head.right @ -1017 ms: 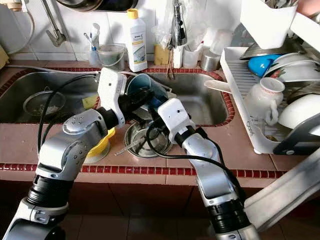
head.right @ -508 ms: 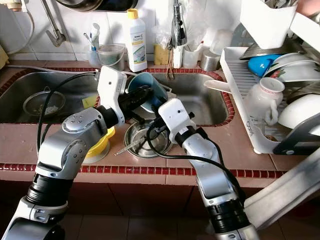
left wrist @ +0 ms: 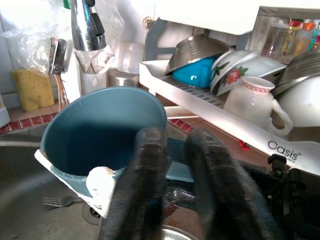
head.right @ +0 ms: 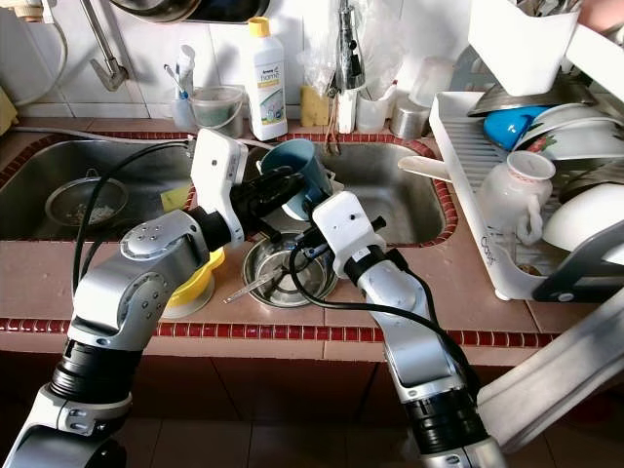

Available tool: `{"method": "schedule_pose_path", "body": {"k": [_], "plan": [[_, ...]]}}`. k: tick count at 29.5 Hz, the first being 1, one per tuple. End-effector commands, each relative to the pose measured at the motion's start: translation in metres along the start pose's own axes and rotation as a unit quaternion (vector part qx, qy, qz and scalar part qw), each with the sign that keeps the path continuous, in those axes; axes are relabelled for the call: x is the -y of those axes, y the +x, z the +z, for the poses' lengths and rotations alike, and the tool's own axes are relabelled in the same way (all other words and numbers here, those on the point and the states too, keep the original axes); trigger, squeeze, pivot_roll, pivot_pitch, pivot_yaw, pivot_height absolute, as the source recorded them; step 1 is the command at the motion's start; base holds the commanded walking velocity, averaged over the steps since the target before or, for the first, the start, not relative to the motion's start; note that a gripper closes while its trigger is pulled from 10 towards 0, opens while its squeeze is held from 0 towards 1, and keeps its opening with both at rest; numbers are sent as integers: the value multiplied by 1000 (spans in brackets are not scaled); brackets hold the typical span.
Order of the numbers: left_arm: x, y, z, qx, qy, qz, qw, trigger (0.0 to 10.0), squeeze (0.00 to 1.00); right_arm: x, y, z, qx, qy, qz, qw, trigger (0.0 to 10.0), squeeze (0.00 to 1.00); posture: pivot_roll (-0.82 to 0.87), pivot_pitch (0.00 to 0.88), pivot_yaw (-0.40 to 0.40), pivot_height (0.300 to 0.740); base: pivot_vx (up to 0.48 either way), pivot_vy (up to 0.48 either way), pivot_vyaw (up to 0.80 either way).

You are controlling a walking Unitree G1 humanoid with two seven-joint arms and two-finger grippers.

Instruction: Kitchen organization

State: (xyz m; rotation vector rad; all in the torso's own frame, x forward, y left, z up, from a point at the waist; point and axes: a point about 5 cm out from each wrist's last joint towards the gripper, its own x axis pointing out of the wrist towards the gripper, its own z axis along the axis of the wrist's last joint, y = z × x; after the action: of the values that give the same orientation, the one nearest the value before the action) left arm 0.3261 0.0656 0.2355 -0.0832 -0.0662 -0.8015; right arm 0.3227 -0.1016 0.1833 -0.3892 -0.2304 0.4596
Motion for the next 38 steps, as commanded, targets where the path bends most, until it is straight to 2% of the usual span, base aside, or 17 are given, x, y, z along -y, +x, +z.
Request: {"method": "schedule_pose_path", "body": {"k": [1,6,17,24,29,35,37,38], "plan": [[1,-2,4,8,5,-7,1000,10000,1000,6,0,2,5,-4,-15,1000,10000,0,-142,56,46,740,0,0,0],[1,-4,3,9,1,-12,1000,10000,1000,9,-1,-1,-3,4,-25,1000,10000,0,-141,46,45,740,0,0,0],[-20,-9,5,13,5,24,1000,10000,1000,10,-5,-4,-4,8,-31,999,10000,0,-141,41,42,740,0,0,0],[-37,-13,3,11,12,59,998,10000,1000,17,-7,-5,-2,11,-50,999,10000,0,-141,51,44,740,0,0,0],[-46,-18,1,13,27,88,996,10000,1000,21,-7,-4,-1,15,-70,997,10000,0,-140,53,44,740,0,0,0],[-50,-21,0,13,35,96,995,10000,1000,27,-7,-4,-1,17,-90,996,10000,0,-136,58,41,740,0,0,0],[-51,-22,-1,11,43,97,994,10000,1000,28,-7,-4,-1,16,-94,995,10000,0,-136,59,40,740,0,0,0],[-51,-24,-3,6,61,98,993,10000,1000,29,-8,-5,-5,20,-101,995,10000,0,-135,61,39,740,0,0,0]]}}
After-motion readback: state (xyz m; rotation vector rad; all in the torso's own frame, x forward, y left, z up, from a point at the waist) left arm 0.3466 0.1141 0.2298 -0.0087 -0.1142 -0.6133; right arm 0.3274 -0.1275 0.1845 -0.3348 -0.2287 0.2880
